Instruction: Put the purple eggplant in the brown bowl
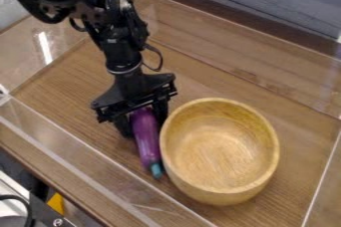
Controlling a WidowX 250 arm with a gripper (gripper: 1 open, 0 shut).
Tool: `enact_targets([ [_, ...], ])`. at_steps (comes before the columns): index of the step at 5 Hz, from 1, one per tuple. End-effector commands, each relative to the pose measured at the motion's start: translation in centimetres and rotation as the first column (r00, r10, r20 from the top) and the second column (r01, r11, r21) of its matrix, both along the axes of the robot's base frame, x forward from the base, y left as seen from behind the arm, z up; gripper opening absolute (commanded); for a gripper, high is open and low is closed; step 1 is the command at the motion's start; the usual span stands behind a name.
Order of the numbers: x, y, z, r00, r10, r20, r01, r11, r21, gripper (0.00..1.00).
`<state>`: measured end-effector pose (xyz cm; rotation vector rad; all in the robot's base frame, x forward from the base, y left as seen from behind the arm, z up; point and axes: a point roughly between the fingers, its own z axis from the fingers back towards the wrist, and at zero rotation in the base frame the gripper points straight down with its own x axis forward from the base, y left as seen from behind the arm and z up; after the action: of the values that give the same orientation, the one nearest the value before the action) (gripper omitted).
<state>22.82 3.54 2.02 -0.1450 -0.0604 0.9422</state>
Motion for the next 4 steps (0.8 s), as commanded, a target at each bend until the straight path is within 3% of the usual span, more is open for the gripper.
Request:
enact_targets([
  [1,0.3,-0.4,0.8,1.0,-0.011,0.012,0.011,1.0,0.008,0.0],
  [4,0.2,-0.8,2.1,1.0,0.007,-0.009,-0.007,1.0,0.011,0.0],
])
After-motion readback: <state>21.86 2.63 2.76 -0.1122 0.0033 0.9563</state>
